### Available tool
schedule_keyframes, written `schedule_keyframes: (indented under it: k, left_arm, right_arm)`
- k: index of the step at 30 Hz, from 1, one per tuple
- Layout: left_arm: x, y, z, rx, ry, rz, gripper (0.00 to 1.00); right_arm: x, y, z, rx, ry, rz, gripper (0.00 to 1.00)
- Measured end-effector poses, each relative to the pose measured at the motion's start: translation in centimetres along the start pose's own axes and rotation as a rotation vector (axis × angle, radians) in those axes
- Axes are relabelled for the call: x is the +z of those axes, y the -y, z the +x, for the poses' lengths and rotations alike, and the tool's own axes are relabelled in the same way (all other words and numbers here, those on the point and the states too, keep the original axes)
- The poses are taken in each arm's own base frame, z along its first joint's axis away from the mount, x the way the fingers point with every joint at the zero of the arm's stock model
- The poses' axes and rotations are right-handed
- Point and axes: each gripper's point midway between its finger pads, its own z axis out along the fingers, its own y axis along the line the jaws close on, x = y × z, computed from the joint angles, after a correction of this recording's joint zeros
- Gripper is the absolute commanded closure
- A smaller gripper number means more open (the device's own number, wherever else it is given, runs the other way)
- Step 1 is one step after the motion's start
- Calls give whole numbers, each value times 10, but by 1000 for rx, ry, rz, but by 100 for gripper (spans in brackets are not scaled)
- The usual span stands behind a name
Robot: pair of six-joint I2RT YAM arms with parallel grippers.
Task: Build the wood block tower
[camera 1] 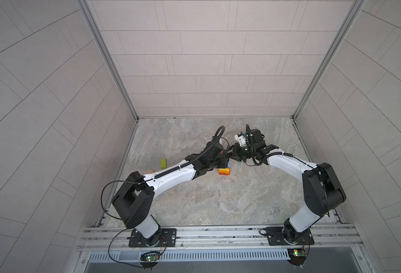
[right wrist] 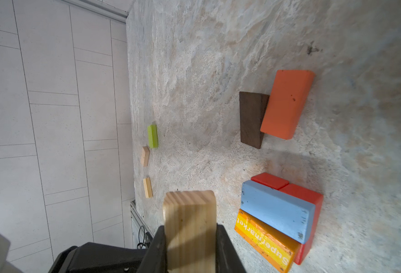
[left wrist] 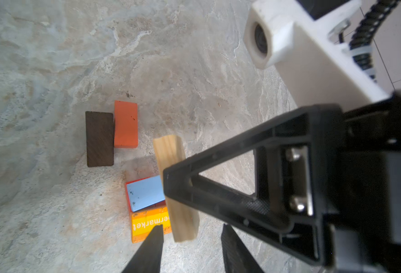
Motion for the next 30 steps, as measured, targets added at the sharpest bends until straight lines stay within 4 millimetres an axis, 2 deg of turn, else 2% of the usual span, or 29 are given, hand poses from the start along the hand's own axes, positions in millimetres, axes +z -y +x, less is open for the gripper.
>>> schedule_keyframes:
  k: [9, 17, 24, 26, 30]
  left_arm:
    - [8, -7, 5, -5, -15, -23, 67]
    - [7, -13, 0, -17, -8, -32, 74]
    - [7, -18, -3, -41, -10, -36, 84]
    - [7, -19, -3, -44, -10, -37, 89]
    - [7, -20, -4, -46, -10, -38, 93]
  right_arm:
    - [-2, -5, 2, -11, -4, -12, 89]
    - [-1, -8, 4, -29, -7, -15, 89]
    - [0, -11, 1, -54, 8, -22, 89]
    - [0, -11, 1, -58, 11, -22, 86]
    - [0, -11, 0, -61, 12, -23, 69]
